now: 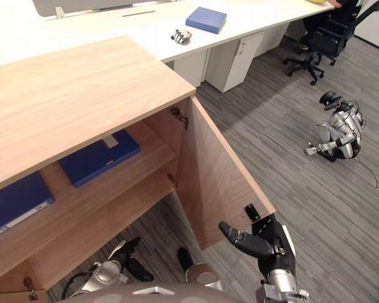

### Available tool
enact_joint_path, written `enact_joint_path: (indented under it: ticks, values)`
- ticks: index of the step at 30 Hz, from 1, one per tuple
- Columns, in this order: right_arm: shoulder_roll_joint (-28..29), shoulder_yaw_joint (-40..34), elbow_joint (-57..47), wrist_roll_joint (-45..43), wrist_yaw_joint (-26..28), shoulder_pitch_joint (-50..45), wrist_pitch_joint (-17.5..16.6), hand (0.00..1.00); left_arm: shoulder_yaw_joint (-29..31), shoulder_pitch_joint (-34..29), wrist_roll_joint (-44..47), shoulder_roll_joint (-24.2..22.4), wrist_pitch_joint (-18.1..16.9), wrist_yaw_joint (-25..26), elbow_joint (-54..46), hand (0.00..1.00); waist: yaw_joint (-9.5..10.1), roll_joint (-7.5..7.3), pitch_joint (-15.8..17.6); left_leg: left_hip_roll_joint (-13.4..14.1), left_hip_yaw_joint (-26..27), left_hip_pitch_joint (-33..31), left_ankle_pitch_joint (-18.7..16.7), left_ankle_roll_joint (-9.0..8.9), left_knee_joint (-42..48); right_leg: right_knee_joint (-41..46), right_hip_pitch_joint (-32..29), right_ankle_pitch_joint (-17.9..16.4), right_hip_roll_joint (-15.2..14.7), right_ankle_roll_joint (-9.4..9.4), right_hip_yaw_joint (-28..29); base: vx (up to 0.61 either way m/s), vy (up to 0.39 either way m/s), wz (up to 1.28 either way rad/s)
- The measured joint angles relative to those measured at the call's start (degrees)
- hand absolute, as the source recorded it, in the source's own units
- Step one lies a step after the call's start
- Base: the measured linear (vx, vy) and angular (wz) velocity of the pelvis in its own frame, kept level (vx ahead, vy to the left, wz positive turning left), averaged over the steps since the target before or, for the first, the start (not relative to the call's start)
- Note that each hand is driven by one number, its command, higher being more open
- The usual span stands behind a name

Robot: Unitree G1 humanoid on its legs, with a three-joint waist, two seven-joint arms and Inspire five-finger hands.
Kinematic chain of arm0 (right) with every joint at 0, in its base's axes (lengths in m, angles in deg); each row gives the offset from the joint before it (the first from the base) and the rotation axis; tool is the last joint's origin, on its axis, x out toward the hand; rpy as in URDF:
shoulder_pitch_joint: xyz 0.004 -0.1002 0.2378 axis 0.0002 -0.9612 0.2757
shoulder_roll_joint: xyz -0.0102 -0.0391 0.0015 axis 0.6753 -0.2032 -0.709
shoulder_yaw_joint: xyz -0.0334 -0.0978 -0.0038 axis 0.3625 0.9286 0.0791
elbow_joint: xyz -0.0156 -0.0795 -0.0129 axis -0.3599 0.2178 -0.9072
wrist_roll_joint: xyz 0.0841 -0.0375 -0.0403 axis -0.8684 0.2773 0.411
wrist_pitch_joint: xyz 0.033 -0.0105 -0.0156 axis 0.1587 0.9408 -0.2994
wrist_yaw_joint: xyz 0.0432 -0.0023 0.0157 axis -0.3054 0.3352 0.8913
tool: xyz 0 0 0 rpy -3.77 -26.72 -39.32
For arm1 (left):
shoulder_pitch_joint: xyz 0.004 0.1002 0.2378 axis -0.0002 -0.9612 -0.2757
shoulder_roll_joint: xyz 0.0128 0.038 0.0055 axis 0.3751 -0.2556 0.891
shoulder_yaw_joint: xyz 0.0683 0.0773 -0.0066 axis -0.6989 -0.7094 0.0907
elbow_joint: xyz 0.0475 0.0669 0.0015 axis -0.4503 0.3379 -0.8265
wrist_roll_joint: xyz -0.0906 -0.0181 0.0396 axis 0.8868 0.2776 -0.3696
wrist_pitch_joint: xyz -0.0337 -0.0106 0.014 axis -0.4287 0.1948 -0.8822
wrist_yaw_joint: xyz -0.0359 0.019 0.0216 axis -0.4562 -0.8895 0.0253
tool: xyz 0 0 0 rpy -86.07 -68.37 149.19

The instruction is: Walk over to the cabinet, pick up the folder, carry it to the office cabinet, place the folder inside the office cabinet, then close the office cabinet door

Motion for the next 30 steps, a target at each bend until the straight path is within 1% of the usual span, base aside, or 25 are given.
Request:
enact_joint_path:
  ticks: [2,3,4,5,6,8,10,11,16,19,21,23,25,27,28,29,30]
  values:
    - [-2.92,1.36,0.00,-1.00,0.74,-0.40,0.75,1.00,-0.36,0.14,-0.04,1.58,-0.20,-0.75,1.67,1.00,0.00,-1.09,-0.59,-0.17,-0.73,0.26,0.49,-0.24,-0.88,0.66,-0.06,-0.48,0.00,-0.24,-0.73,0.02,-0.009,0.18]
    - [-5.25,2.04,0.00,-3.10,1.68,-0.75,1.44,1.00,-0.98,0.09,-0.07,2.66,-0.20,-1.20,2.58,1.00,0.05,-1.75,-1.04,-0.23,-1.21,0.31,0.95,-0.22,-1.52,0.84,-0.07,-0.67,0.02,-0.36,-1.19,0.03,-0.018,0.21]
    - [-7.42,2.88,0.01,-4.49,2.27,-1.13,1.64,1.00,-1.07,0.04,-0.13,3.39,-0.20,-1.42,3.21,1.00,0.14,-2.11,-1.30,-0.25,-1.57,0.31,1.33,-0.38,-1.83,0.89,-0.06,-0.76,0.02,-0.38,-1.53,0.04,-0.021,0.22]
    - [-10.84,3.99,0.00,-5.21,4.45,-1.10,1.98,1.00,-1.11,-0.08,-0.99,3.95,-0.17,-1.87,3.93,1.00,0.41,-2.72,-1.77,-0.32,-1.88,0.75,1.99,-0.37,-2.73,0.92,0.01,-0.78,0.04,-0.36,-2.04,0.04,-0.014,0.16]
    - [-12.12,4.60,0.00,-6.18,5.33,-0.98,2.05,1.00,-1.18,-0.08,-1.42,4.27,-0.17,-2.01,4.03,1.00,0.67,-2.98,-1.97,-0.38,-2.00,0.99,2.28,-0.41,-3.15,0.92,0.06,-0.74,0.06,-0.41,-2.22,0.06,-0.009,0.12]
    - [-15.27,6.94,-0.28,-8.76,8.94,0.80,2.12,1.00,-1.52,-0.04,-2.15,4.84,-0.19,-2.41,4.08,1.00,1.95,-3.74,-2.69,-0.52,-2.36,1.35,3.03,-0.09,-3.89,0.90,0.23,-0.62,0.12,-0.63,-2.65,0.06,-0.005,0.09]
    - [-16.28,9.02,-1.60,-9.16,11.05,2.50,2.17,1.00,-1.57,-0.05,-2.24,4.81,-0.19,-2.61,4.14,1.00,2.79,-3.99,-3.05,-0.63,-2.90,1.95,3.41,0.21,-4.51,0.78,0.87,-0.76,0.03,-0.79,-3.18,0.04,-0.003,0.20]
    - [-16.33,10.47,-1.90,-10.48,12.56,3.40,2.18,1.00,-1.58,-0.11,-2.24,4.83,-0.21,-2.76,4.23,1.00,2.91,-4.12,-3.68,-0.73,-3.93,1.84,3.47,0.16,-4.86,0.83,1.20,-1.11,-0.27,-0.85,-4.25,0.03,0.000,0.28]
    - [-16.39,14.70,-4.69,-11.55,15.67,8.82,1.96,1.00,-1.59,-0.24,-2.24,4.86,-0.24,-2.75,4.81,1.00,3.49,-4.49,-4.32,-0.88,-5.48,2.70,3.81,-0.03,-6.17,0.94,2.45,-1.80,-0.56,-1.09,-5.92,0.01,-0.002,0.21]
    - [-15.89,16.98,-4.64,-11.54,15.85,12.29,1.61,1.00,-1.59,-0.10,-2.23,4.86,-0.24,-2.69,5.10,1.00,4.60,-4.51,-4.52,-1.04,-6.53,3.19,4.36,-0.16,-7.79,1.17,2.95,-2.63,-0.66,-1.22,-7.09,-0.01,-0.008,0.19]
    - [-15.47,19.11,-3.40,-11.49,15.31,14.68,1.51,1.00,-1.57,-0.11,-2.21,4.84,-0.24,-2.42,5.15,1.00,5.17,-4.63,-4.71,-1.07,-7.11,3.22,4.83,0.26,-8.01,1.24,2.92,-2.84,-0.72,-1.25,-7.71,0.03,-0.007,0.18]
    - [-13.54,21.33,0.24,-11.15,14.51,18.75,0.95,1.00,-1.51,0.08,-2.14,4.81,-0.24,-2.15,5.20,1.00,5.84,-4.64,-4.75,-1.07,-7.88,2.76,5.00,0.48,-7.79,1.04,2.96,-2.84,-0.89,-1.25,-8.50,0.01,-0.009,0.14]
    - [-12.37,21.67,2.54,-10.99,13.41,20.83,0.81,1.00,-1.50,0.11,-2.06,4.79,-0.24,-1.94,5.25,1.00,5.99,-4.52,-4.75,-1.19,-8.32,2.20,5.22,0.57,-7.77,1.01,3.00,-2.84,-1.00,-1.25,-9.05,-0.02,-0.007,0.15]
    - [-10.85,22.72,6.18,-9.65,11.31,25.03,0.67,1.00,-1.38,0.29,-1.91,4.55,-0.24,-1.47,5.27,1.00,6.48,-4.18,-4.66,-1.47,-9.63,1.40,5.47,0.75,-7.79,0.90,2.99,-3.02,-1.35,-1.15,-10.28,-0.04,-0.010,0.31]
    - [-10.40,22.75,7.53,-8.62,10.65,25.84,-0.37,1.00,-0.99,0.26,-1.75,4.26,-0.25,-1.17,5.27,1.00,6.56,-3.87,-4.64,-1.60,-10.49,0.94,5.64,0.87,-7.80,0.93,2.97,-3.21,-1.58,-1.12,-11.14,-0.03,-0.015,0.51]
    - [-10.03,22.80,9.09,-6.52,9.40,27.47,-0.65,1.00,-0.67,0.22,-1.24,3.87,-0.24,-0.80,5.27,1.00,6.73,-3.15,-4.59,-1.75,-11.61,0.32,5.89,0.98,-7.96,0.99,2.96,-3.42,-1.89,-1.02,-12.18,-0.04,-0.020,0.50]
    - [-9.48,22.81,10.98,-4.19,8.53,29.42,-0.66,1.00,0.34,0.26,-0.93,3.67,-0.26,-0.48,5.23,1.00,7.47,-2.32,-4.43,-1.92,-12.50,-0.23,6.06,1.14,-8.06,0.99,2.91,-3.56,-1.94,-0.98,-13.00,-0.04,-0.025,0.44]
